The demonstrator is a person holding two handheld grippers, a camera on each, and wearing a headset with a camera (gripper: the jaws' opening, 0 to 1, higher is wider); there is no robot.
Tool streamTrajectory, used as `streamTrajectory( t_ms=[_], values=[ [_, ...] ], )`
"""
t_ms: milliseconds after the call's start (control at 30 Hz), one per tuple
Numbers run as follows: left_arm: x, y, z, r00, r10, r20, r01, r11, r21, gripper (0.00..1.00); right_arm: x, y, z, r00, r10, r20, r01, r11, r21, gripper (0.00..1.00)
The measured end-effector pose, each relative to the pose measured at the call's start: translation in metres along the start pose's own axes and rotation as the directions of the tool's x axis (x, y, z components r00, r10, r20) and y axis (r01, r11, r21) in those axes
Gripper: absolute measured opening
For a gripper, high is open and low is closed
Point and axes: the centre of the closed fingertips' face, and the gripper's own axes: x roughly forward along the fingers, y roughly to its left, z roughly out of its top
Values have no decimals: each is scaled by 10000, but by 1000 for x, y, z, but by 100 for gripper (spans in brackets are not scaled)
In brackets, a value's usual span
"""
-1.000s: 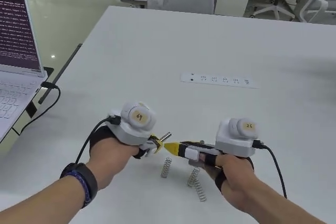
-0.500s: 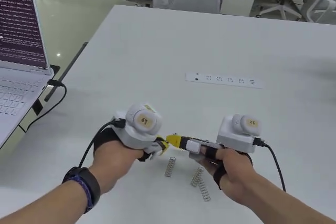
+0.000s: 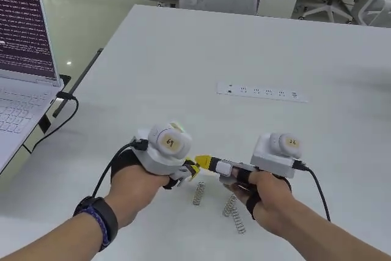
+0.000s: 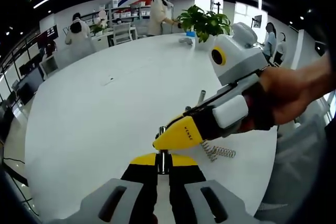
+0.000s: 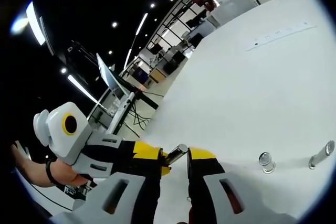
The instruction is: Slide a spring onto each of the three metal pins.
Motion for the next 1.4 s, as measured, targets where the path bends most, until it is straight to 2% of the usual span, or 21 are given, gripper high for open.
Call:
streamTrajectory(
  t_ms=[467,900,1133,1400],
  values=[
    [-1,0,4,9997,16,259,-16,10000,8,0,-2,-1,6,9998,12,218,-18,9996,295,11],
    [2,-1,3,9992,-49,394,50,10000,-40,0,-5,7,8,9997,159,202,-161,9998,68,6],
    [8,0,3,9989,-90,463,98,9998,-159,0,-4,8,8,9999,-78,-97,71,9977,-671,6],
    [13,2,3,9983,-99,567,114,9996,-270,0,-1,9,10,9986,-367,-382,302,9869,-1583,6]
  ],
)
